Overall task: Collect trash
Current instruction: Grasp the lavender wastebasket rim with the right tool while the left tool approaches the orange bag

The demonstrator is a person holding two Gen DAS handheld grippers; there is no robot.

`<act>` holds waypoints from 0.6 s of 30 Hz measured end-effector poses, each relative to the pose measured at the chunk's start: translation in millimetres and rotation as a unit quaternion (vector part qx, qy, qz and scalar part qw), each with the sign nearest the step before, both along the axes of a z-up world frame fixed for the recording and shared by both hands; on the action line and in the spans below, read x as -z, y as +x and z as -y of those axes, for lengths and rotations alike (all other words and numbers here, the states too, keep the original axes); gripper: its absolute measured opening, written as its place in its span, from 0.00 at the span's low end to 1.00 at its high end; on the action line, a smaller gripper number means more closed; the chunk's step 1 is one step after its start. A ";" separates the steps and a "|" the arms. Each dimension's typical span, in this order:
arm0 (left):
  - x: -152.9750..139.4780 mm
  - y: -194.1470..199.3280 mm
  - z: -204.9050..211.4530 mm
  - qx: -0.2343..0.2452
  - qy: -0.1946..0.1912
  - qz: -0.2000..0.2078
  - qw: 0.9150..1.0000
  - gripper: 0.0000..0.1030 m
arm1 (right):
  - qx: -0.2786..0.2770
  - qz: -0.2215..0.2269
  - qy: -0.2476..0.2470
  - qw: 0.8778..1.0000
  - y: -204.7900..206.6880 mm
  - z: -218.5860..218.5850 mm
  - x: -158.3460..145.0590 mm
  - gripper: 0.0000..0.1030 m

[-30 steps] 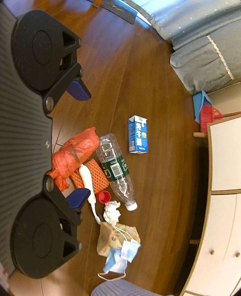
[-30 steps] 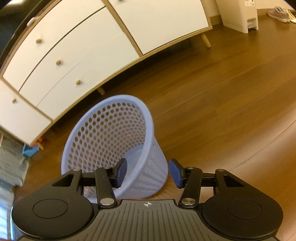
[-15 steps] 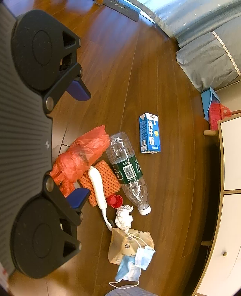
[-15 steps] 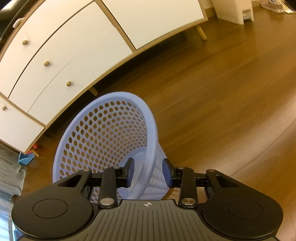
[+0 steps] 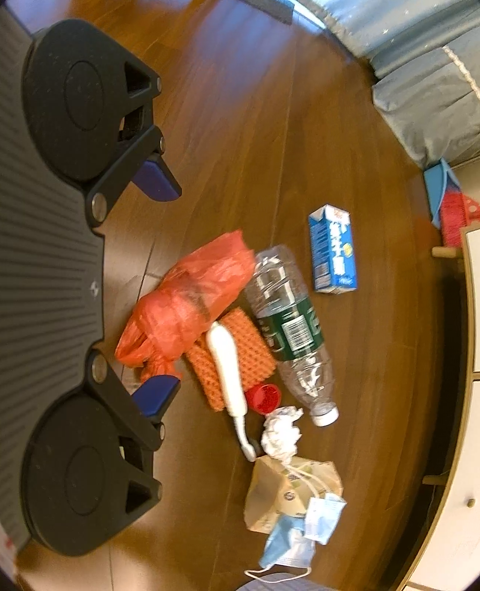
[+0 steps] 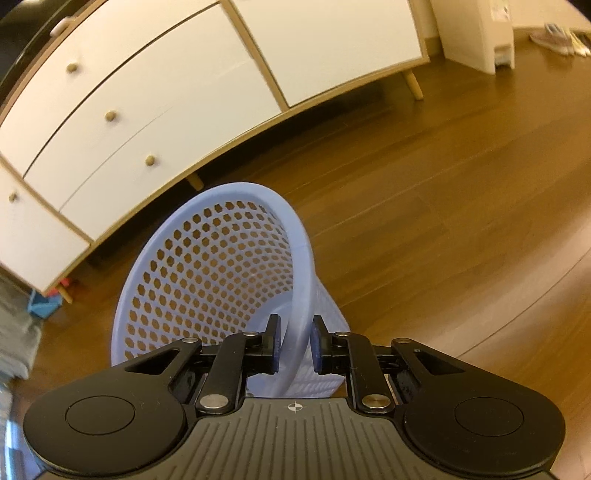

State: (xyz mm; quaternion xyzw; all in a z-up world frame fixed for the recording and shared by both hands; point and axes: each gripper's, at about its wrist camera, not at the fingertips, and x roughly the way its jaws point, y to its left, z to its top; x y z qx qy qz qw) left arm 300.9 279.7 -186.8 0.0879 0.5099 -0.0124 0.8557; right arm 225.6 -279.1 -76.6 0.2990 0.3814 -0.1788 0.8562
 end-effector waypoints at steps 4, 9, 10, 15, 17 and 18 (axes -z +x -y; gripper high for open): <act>21.1 -1.2 8.1 0.024 0.010 -0.014 1.000 0.93 | -0.012 -0.004 -0.009 1.000 4.2 -12.5 -4.5 0.11; 37.5 5.9 9.1 0.008 -0.004 -0.025 1.000 0.88 | -0.016 -0.013 -0.008 1.000 10.0 -24.7 -9.9 0.10; 38.5 8.1 9.0 0.000 -0.008 -0.024 1.000 0.88 | -0.018 -0.014 -0.009 1.000 11.4 -28.8 -11.1 0.10; 45.6 21.7 8.0 -0.033 -0.034 -0.029 0.998 0.88 | -0.030 -0.017 -0.010 0.999 18.0 -41.9 -16.6 0.09; 51.6 26.6 8.4 -0.044 -0.039 -0.033 0.998 0.88 | -0.033 -0.015 -0.009 0.999 21.8 -47.0 -18.7 0.09; 54.8 28.5 8.8 -0.048 -0.040 -0.036 0.997 0.87 | -0.035 -0.013 -0.006 0.999 23.5 -48.8 -19.3 0.09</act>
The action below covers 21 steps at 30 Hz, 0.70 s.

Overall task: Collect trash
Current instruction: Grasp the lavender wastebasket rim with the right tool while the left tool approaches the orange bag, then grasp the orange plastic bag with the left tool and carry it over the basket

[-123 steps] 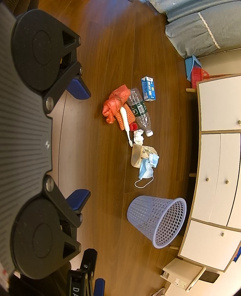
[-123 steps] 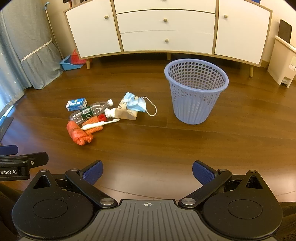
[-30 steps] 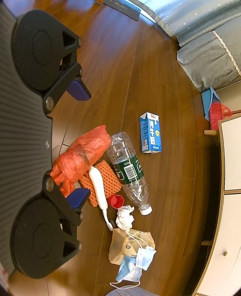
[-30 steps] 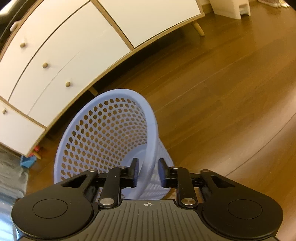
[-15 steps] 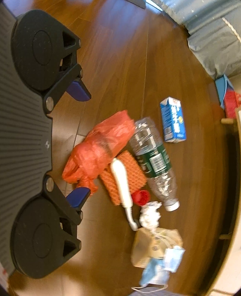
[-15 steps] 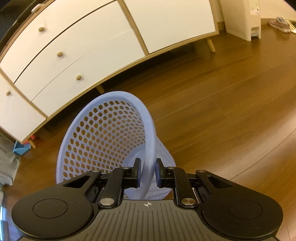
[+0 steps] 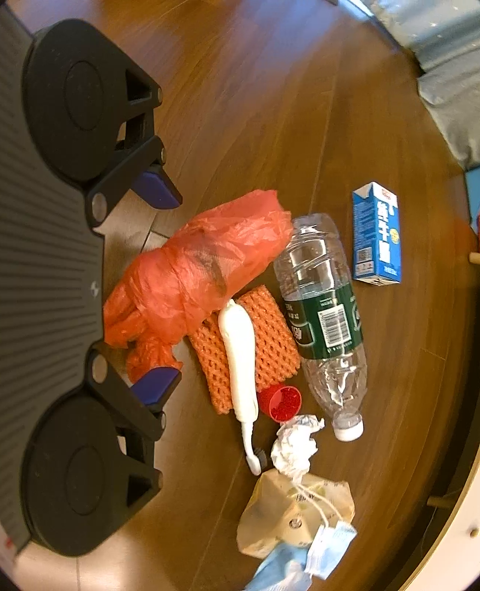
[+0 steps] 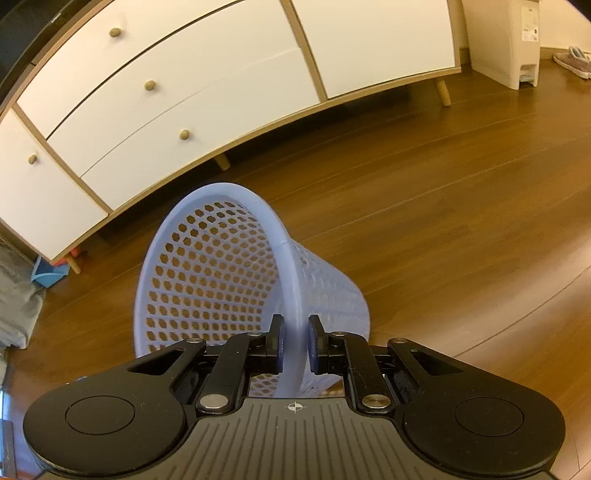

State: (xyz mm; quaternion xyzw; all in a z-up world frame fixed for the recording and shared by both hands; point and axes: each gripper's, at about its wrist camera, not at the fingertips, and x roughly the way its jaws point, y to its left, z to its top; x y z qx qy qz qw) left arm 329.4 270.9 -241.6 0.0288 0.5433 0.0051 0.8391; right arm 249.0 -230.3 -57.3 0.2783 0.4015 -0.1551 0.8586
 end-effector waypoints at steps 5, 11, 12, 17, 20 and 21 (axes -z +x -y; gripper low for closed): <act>12.0 4.7 -0.8 -0.013 0.003 -0.007 1.000 0.78 | -0.010 0.005 0.002 1.000 4.8 -10.5 -2.4 0.09; 23.3 8.3 -2.4 -0.016 -0.002 -0.010 1.000 0.58 | -0.029 0.004 -0.012 0.999 10.4 -18.6 -3.4 0.09; 23.9 7.9 -2.0 -0.013 -0.002 -0.007 1.000 0.55 | -0.033 0.004 -0.014 0.999 11.3 -19.5 -3.4 0.08; 22.6 4.2 -0.4 0.009 0.003 -0.001 1.000 0.47 | -0.055 -0.005 -0.021 0.998 16.1 -28.2 -5.7 0.08; 19.3 0.6 -2.0 0.021 0.006 -0.001 1.000 0.45 | -0.062 -0.019 -0.013 0.998 18.5 -32.2 -8.1 0.08; 17.9 -0.7 -3.0 0.023 0.007 -0.001 1.000 0.45 | -0.067 -0.025 -0.012 0.997 19.8 -33.4 -9.5 0.08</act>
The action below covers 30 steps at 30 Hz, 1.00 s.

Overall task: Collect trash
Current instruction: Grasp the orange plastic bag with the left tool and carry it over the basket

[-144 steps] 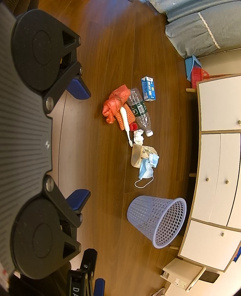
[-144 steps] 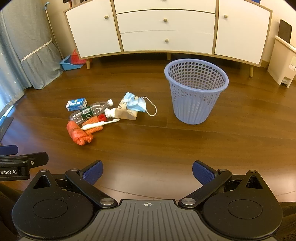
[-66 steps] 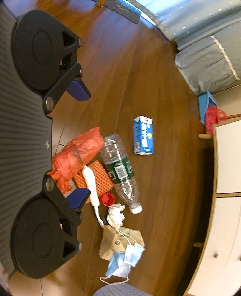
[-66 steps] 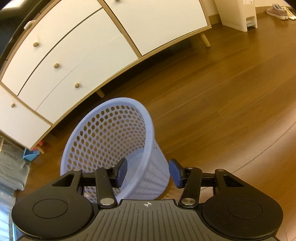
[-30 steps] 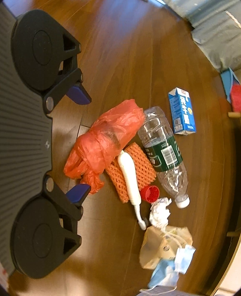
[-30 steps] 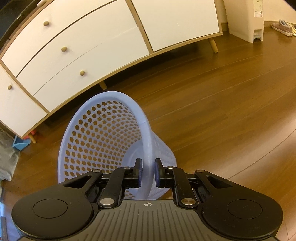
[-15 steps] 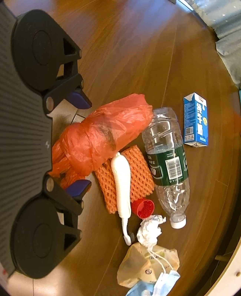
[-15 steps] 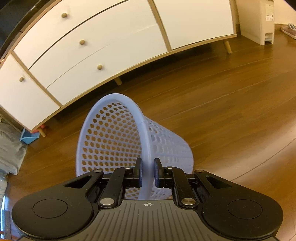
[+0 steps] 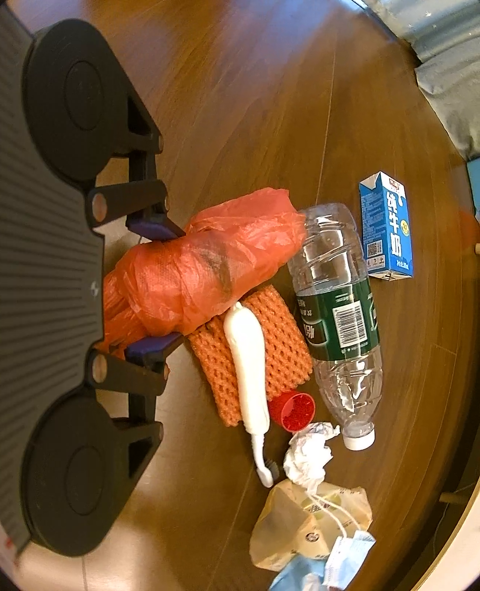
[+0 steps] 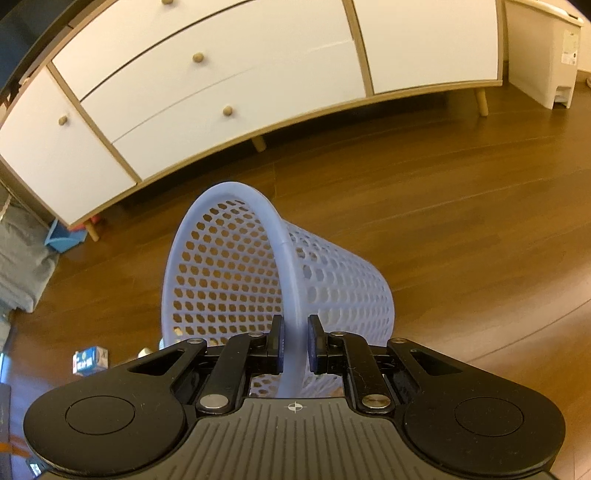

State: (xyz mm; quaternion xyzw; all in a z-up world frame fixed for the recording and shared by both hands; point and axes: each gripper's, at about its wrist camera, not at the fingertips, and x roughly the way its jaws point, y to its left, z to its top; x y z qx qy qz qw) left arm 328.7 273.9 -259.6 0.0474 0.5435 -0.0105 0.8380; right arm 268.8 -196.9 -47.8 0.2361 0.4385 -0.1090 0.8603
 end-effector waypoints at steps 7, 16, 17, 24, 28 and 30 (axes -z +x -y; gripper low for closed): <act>-15.7 -14.9 -8.0 0.028 0.002 -0.004 1.000 0.43 | -0.034 -0.043 -0.007 0.998 1.2 -17.0 -9.7 0.08; -65.8 -40.1 -10.5 0.087 -0.017 0.009 0.996 0.42 | -0.070 -0.091 -0.049 0.992 -8.4 -56.4 -18.1 0.08; -73.7 -44.4 -9.6 0.101 -0.016 0.011 0.995 0.42 | -0.073 -0.093 -0.055 0.991 -9.9 -62.8 -18.2 0.08; -129.8 -68.7 -7.3 0.162 -0.036 0.032 0.986 0.42 | -0.076 -0.104 -0.076 0.989 -26.5 -88.5 -20.1 0.08; -161.7 -82.1 -3.8 0.194 -0.055 0.048 0.978 0.42 | -0.076 -0.107 -0.079 0.988 -35.7 -94.1 -21.3 0.08; -175.8 -88.2 0.1 0.212 -0.066 0.055 0.974 0.42 | -0.078 -0.107 -0.079 0.988 -37.8 -96.9 -21.8 0.08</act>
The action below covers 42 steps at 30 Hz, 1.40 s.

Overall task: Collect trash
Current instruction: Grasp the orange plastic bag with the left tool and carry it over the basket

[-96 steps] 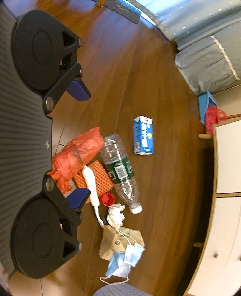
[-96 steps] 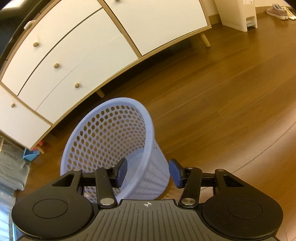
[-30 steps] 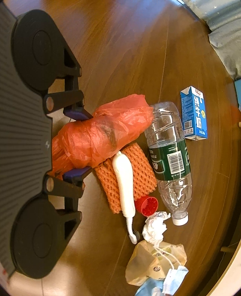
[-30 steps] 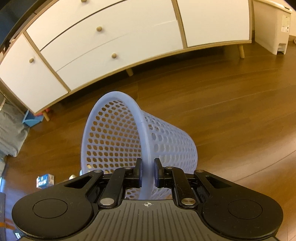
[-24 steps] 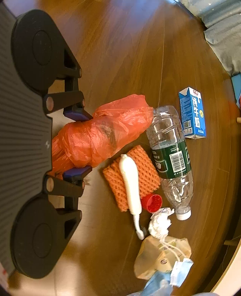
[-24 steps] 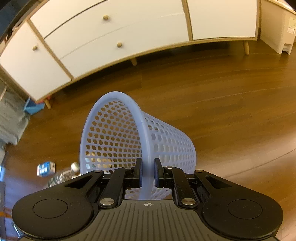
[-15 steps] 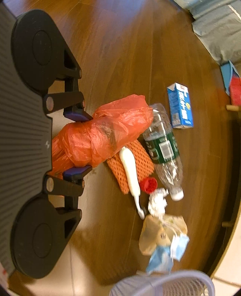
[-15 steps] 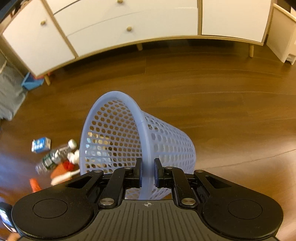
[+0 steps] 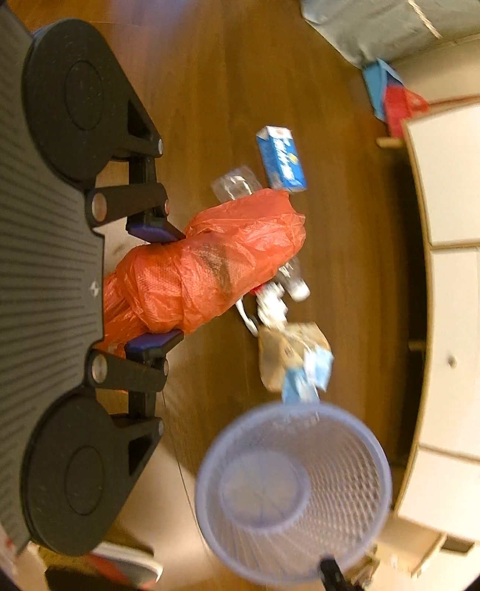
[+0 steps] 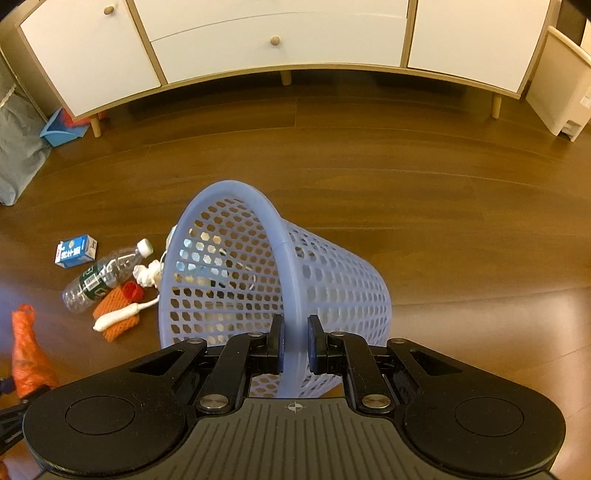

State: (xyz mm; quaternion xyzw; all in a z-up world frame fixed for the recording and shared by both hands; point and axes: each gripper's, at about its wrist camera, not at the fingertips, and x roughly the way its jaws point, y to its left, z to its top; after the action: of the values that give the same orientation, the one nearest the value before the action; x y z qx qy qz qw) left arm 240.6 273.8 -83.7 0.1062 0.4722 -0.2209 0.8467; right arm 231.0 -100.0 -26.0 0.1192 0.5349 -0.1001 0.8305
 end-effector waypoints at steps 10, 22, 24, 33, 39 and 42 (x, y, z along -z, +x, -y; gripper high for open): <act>-23.0 -16.9 42.1 0.079 -0.042 -0.012 0.996 0.42 | -0.007 0.004 0.008 1.000 -5.5 -1.7 1.2 0.08; -31.8 -13.1 87.0 0.137 -0.060 -0.006 0.989 0.42 | -0.010 0.011 0.021 1.000 -3.5 2.9 0.9 0.08; -32.3 -11.8 91.4 0.140 -0.061 -0.005 0.988 0.42 | -0.012 0.011 0.022 1.000 -3.1 2.7 0.9 0.08; -29.8 -3.6 109.1 0.148 -0.054 -0.006 0.987 0.42 | -0.011 0.011 0.026 1.000 -2.6 4.0 -0.1 0.08; -29.9 -0.7 115.4 0.147 -0.052 -0.005 0.988 0.42 | -0.008 0.013 0.022 1.000 -2.1 5.2 -0.4 0.08; -30.0 -0.2 116.3 0.147 -0.051 -0.005 0.988 0.42 | -0.003 0.012 0.022 1.000 -1.5 5.8 -0.5 0.08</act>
State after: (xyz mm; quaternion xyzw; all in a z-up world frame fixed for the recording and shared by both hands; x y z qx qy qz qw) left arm 240.4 157.5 -53.8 0.1296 0.4435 -0.3675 0.8071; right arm 229.5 -105.8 -25.5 0.1375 0.5271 -0.0840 0.8344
